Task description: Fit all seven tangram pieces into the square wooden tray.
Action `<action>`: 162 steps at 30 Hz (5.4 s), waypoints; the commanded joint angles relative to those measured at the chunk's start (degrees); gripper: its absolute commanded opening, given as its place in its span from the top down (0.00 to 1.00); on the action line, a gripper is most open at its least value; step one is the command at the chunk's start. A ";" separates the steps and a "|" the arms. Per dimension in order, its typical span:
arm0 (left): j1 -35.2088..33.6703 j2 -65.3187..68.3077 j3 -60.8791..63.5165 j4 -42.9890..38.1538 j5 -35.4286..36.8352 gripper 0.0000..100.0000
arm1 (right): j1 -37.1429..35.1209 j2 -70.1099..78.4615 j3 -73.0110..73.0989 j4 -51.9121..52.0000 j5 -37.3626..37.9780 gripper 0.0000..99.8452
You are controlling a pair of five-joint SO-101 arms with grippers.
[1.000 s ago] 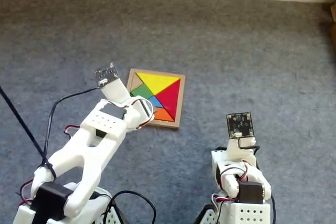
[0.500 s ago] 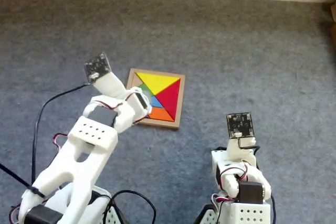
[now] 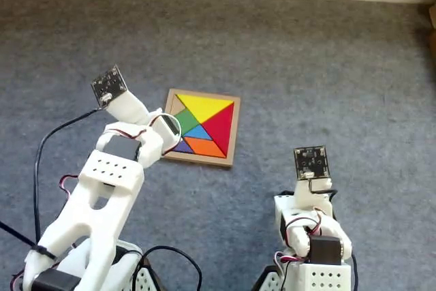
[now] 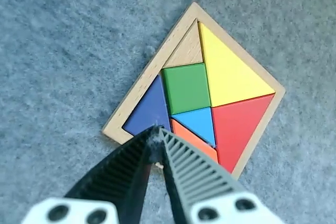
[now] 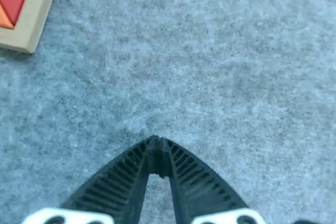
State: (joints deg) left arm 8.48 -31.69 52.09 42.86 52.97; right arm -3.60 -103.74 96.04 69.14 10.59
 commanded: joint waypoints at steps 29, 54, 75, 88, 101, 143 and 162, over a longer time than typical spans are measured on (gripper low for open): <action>-0.75 -53.23 27.12 0.00 -27.08 1.00 | 0.66 0.75 8.22 0.48 -0.09 0.98; -9.01 -72.31 45.14 1.93 -46.95 0.99 | 0.66 0.75 8.22 0.48 -0.09 0.98; -14.20 -72.31 45.05 33.32 -53.89 0.99 | 0.66 0.75 8.22 0.48 -0.09 0.98; -14.20 -72.31 45.05 33.32 -53.89 0.99 | 0.66 0.75 8.22 0.48 -0.09 0.98; -14.20 -72.31 45.05 33.32 -53.89 0.99 | 0.66 0.75 8.22 0.48 -0.09 0.98; -14.20 -72.31 45.05 33.32 -53.89 0.99 | 0.66 0.75 8.22 0.48 -0.09 0.98; -14.20 -72.31 45.05 33.32 -53.89 0.99 | 0.66 0.75 8.22 0.48 -0.09 0.98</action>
State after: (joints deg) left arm -5.14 -102.64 95.96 75.91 -0.48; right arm -3.60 -103.74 96.04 69.14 10.59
